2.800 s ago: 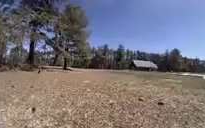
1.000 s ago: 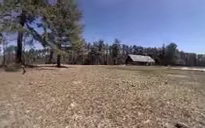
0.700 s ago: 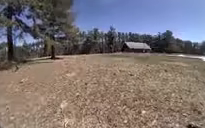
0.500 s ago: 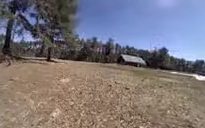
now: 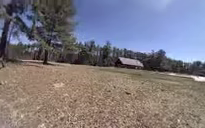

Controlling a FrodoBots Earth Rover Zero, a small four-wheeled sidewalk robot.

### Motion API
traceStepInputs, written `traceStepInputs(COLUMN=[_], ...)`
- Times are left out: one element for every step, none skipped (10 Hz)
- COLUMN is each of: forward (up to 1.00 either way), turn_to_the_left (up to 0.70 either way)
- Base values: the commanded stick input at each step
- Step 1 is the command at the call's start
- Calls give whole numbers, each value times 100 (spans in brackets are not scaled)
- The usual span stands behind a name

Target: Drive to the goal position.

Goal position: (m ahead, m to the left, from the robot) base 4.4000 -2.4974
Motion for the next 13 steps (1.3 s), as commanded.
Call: traceStepInputs(forward=[70,70,70,70,70,70,70,70,70,70,70,70,70], turn_to_the_left=[-25,-35,-35,-35,-35,-35,-35,-35,-35,-35,-35,-35,-35])
